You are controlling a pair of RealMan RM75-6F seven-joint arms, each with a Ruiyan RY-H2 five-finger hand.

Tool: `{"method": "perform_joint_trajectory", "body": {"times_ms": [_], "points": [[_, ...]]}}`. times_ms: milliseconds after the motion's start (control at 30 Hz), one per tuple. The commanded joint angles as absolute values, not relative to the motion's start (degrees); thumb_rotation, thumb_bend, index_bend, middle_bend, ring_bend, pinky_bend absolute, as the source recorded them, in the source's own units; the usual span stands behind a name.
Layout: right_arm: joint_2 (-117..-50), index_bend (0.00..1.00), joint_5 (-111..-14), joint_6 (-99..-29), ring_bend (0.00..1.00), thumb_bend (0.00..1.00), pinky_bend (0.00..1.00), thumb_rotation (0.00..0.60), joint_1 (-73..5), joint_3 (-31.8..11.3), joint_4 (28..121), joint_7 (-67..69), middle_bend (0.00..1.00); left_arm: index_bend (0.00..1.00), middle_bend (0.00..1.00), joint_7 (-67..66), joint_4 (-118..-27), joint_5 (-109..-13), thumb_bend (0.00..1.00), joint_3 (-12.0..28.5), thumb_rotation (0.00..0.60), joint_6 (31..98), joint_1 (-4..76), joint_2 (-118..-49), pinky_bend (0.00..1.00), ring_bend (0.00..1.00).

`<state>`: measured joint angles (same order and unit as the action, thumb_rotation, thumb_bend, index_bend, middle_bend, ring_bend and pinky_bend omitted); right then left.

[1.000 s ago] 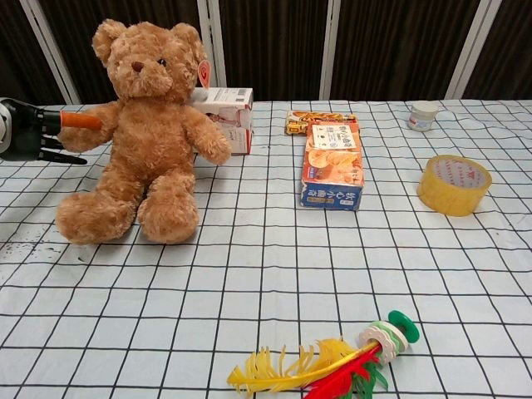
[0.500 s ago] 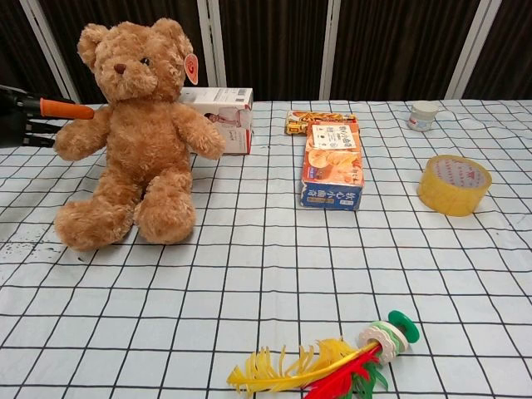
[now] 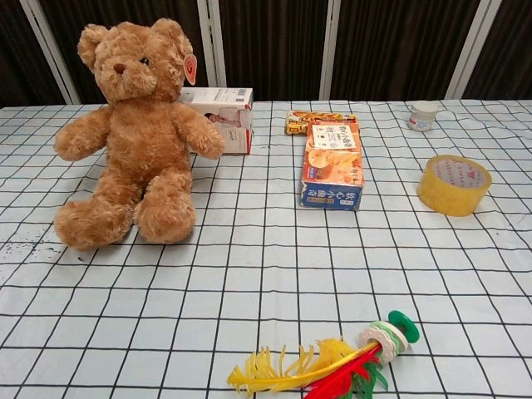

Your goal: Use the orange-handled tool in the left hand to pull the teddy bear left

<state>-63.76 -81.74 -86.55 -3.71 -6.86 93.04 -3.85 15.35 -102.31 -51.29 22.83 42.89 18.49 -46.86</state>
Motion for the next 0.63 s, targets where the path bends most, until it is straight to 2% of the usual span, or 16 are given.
{"method": "perform_joint_trajectory", "body": {"times_ms": [33,200,433,633], "points": [[-63.4,0.03,-82.1,-87.3,0.19,0.37,0.06,0.6,-3.4,-6.9,93.6,-3.9,0.12,0.06,0.0,11.3,-104.1,-63.9,0.25,17.1,0.6,55.3,9.6,-42.7,0.03,0.0],[-62.7,0.03,-83.2,-88.5,0.19,0.37,0.06,0.6,-3.2,-7.1,94.7,-4.1,0.12,0.07,0.0,6.4,-101.2,-68.2,0.26,13.9,0.6,62.3,6.3,-41.9,0.03,0.0],[-63.3,0.03,-84.9,-90.2,0.19,0.37,0.06,0.6,-3.1,-7.2,94.5,-2.7,0.12,0.07,0.0,8.6,-100.7,-73.5,0.26,12.6,0.6,70.0,4.0,-42.7,0.03,0.0],[-64.3,0.03,-85.9,-90.8,0.19,0.37,0.06,0.6,-3.4,-7.3,93.6,-3.0,0.12,0.07,0.0,10.6,-99.3,-76.5,0.26,11.9,0.6,73.7,3.6,-43.8,0.03,0.0]]}}
